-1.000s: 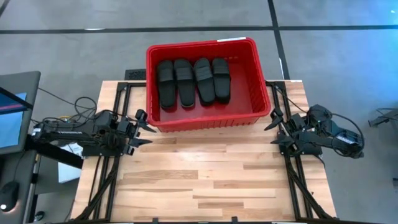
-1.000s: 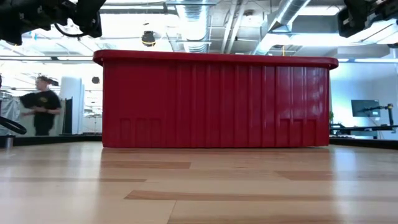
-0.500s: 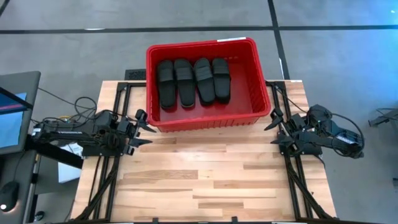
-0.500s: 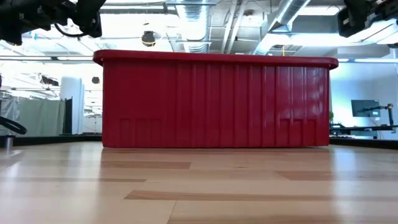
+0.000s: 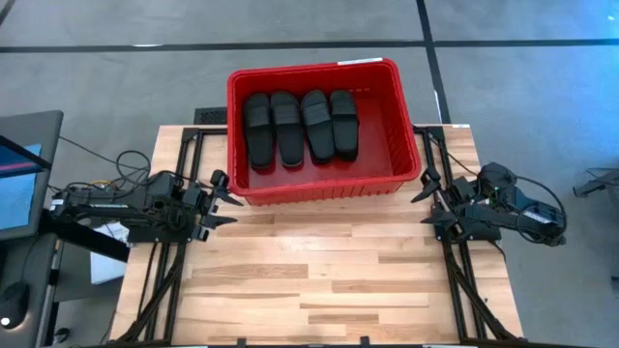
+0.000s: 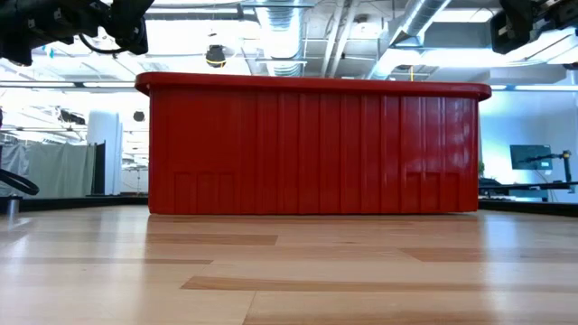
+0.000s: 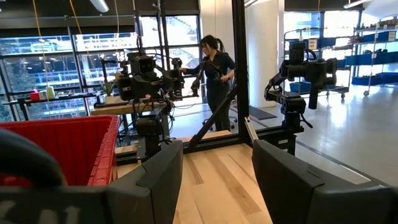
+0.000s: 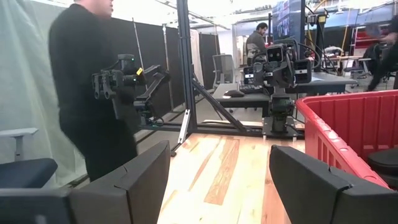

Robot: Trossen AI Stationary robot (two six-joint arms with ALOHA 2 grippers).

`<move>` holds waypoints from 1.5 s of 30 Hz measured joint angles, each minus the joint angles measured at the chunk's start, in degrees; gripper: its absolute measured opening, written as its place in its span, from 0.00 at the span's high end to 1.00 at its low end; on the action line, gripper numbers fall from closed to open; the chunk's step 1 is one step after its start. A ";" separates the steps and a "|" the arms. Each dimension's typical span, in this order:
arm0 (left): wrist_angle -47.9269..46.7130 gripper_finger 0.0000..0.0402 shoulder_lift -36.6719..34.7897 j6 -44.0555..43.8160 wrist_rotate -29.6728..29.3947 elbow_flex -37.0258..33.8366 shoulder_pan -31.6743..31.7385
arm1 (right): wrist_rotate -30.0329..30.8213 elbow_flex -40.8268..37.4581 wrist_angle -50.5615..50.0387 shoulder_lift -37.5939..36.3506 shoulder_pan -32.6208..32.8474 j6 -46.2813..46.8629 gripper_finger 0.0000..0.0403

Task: Pick and place slides into bin
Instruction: Return to Home Position

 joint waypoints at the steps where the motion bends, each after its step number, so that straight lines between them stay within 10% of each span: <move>1: 0.00 0.54 0.00 0.00 0.00 0.00 0.00 | 0.00 0.00 0.01 0.00 0.00 -0.01 0.35; 27: -10.73 0.54 0.02 0.04 -0.37 -0.02 -0.66 | 0.00 0.00 0.02 0.00 0.00 -0.01 0.35; 45: -18.70 0.54 0.07 18.81 -0.68 -0.09 -0.63 | 0.00 0.02 0.02 0.00 -0.01 -0.01 0.35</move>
